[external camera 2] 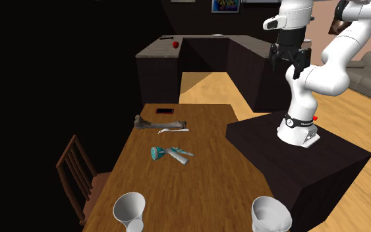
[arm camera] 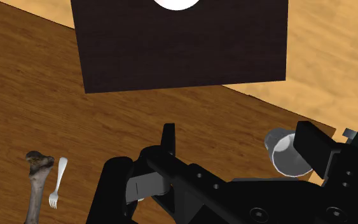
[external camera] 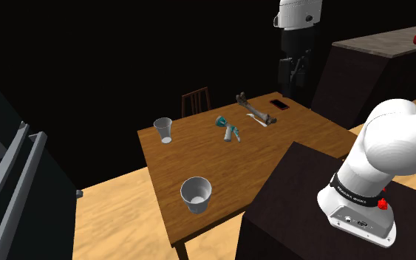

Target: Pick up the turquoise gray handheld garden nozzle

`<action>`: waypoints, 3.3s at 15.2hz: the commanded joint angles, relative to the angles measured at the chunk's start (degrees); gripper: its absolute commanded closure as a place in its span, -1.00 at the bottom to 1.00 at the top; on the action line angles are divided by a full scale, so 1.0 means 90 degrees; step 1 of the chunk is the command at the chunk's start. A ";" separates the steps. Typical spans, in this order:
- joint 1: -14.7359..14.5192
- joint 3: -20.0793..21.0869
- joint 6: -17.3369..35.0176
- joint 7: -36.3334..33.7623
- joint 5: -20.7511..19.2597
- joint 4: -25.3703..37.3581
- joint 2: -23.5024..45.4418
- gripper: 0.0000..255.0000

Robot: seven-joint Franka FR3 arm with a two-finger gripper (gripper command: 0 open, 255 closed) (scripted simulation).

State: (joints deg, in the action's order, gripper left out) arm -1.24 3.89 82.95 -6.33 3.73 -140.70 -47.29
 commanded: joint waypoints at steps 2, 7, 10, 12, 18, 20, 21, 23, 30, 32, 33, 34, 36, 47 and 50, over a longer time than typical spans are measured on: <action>0.0033 -0.0045 0.0236 0.0057 -0.0053 -0.0121 0.0082 -1.00; 0.0217 -0.0270 0.1453 0.0323 -0.0297 -0.0598 0.0652 -1.00; 0.0328 -0.0411 0.2203 0.0466 -0.0429 -0.0774 0.1119 -1.00; 0.0401 -0.0504 0.2703 0.0557 -0.0508 -0.0842 0.1479 -1.00; 0.0596 -0.0783 0.4159 0.0820 -0.0686 -0.0805 0.2751 -1.00; 0.0651 -0.0873 0.4612 0.0912 -0.0715 -0.0712 0.3222 -1.00; 0.0675 -0.0917 0.4830 0.0959 -0.0723 -0.0652 0.3463 -1.00; 0.0720 -0.1003 0.5245 0.1059 -0.0721 -0.0501 0.3955 -1.00; 0.0875 -0.1227 0.6442 0.1498 -0.0501 0.0307 0.5708 -1.00; 0.0938 -0.1253 0.6702 0.1645 -0.0384 0.0613 0.6206 -1.00; 0.0976 -0.1258 0.6818 0.1720 -0.0321 0.0777 0.6453 -1.00; 0.1017 -0.1257 0.6924 0.1794 -0.0256 0.0950 0.6699 -1.00; 0.1112 -0.1240 0.7109 0.1937 -0.0129 0.1319 0.7186 -1.00; 0.1739 -0.1008 0.7497 0.2460 0.0321 0.3931 0.9807 -1.00; 0.1894 -0.0957 0.7419 0.2526 0.0371 0.4853 1.0545 -1.00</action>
State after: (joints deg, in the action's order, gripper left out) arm 15.40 -4.90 149.78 16.24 6.90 -99.66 45.39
